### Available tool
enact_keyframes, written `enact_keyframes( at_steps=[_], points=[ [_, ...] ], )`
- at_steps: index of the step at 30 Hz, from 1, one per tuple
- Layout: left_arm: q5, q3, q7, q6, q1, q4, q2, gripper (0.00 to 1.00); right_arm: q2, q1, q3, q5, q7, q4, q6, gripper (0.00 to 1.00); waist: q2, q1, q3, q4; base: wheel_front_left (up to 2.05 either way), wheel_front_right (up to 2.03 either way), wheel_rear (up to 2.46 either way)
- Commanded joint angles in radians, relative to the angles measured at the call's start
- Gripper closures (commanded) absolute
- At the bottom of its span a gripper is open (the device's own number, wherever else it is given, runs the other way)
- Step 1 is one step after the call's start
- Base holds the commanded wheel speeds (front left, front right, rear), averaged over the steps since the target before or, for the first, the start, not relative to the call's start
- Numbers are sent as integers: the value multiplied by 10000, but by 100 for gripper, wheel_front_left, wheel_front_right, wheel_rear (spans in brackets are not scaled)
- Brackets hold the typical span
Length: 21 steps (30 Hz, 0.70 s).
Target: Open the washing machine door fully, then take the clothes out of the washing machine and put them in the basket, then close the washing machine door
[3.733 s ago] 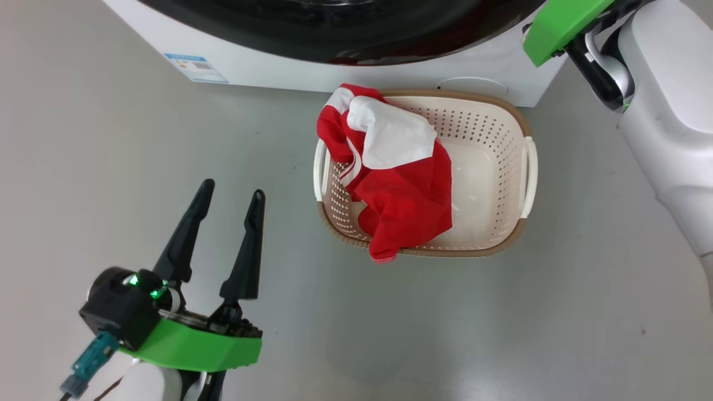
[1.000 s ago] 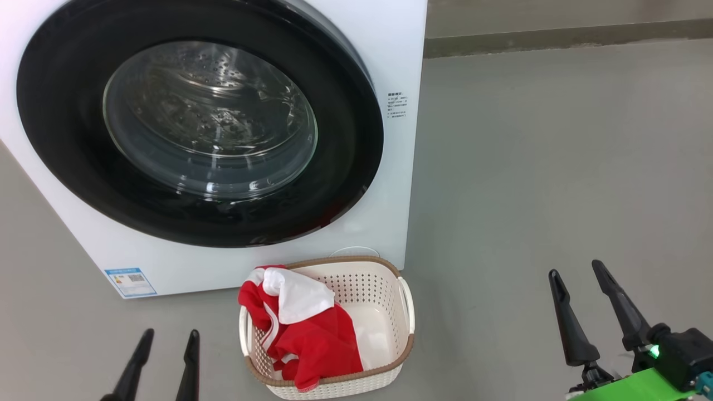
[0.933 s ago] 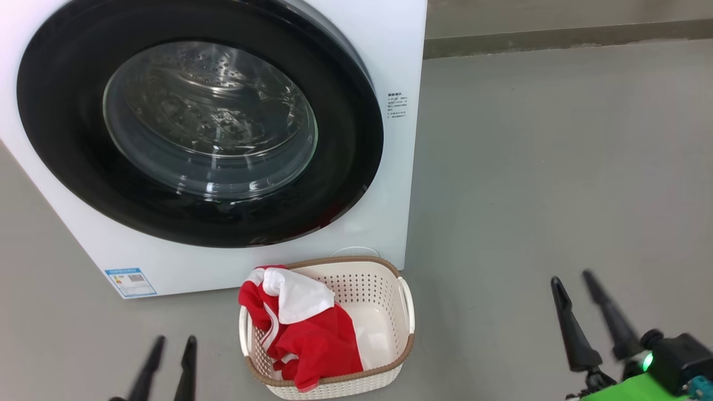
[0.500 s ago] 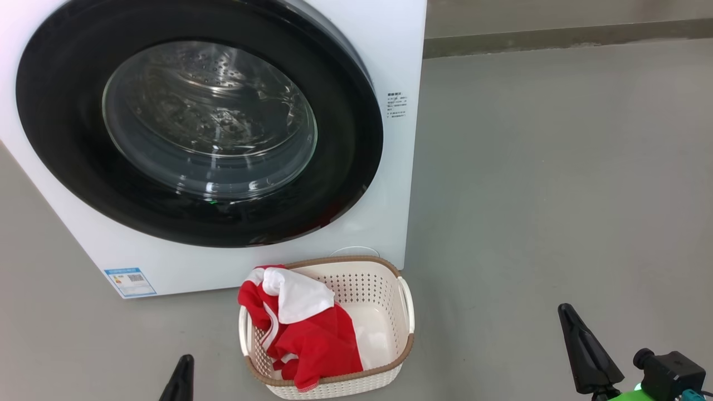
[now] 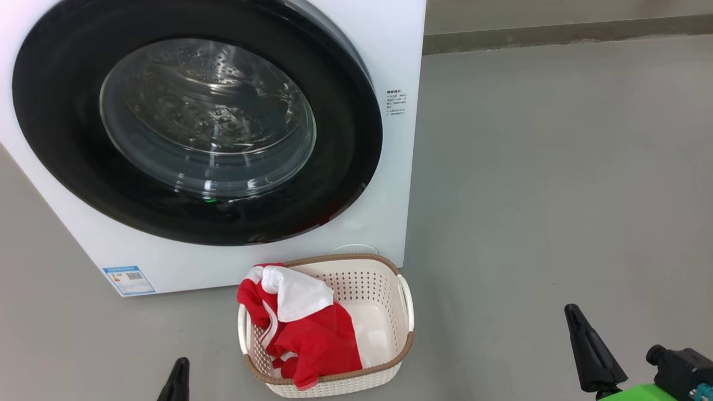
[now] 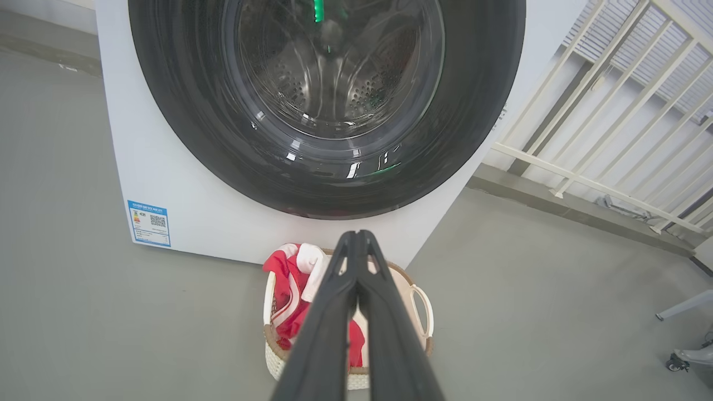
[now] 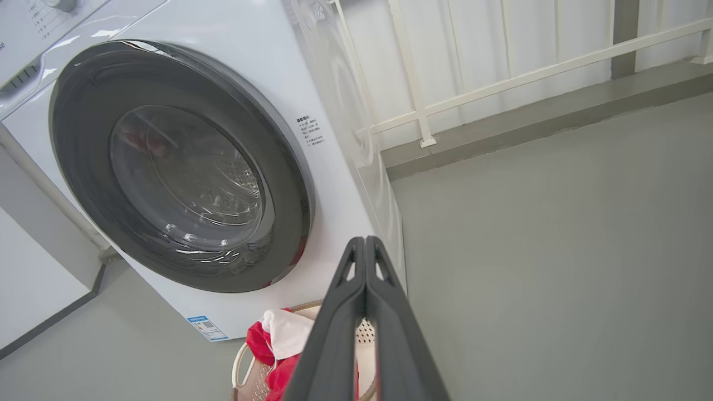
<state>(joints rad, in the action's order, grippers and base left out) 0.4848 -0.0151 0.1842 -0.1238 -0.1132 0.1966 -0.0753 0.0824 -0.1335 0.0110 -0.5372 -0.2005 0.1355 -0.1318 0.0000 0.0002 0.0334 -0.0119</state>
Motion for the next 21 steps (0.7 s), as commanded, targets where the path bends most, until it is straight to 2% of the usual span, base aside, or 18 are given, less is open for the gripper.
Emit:
enact_keyframes(
  at_steps=[1,21],
  points=[
    [268,-165,-60,-13,454,-206,-51,100,72,511,-67,-274,64,-190,1,100,0,-1,-3,1,0,0,0],
    [2433,-330,-638,-24,802,-69,8,100,47,881,-227,-2396,613,60,3,100,0,-1,-75,24,0,0,0]
  ],
)
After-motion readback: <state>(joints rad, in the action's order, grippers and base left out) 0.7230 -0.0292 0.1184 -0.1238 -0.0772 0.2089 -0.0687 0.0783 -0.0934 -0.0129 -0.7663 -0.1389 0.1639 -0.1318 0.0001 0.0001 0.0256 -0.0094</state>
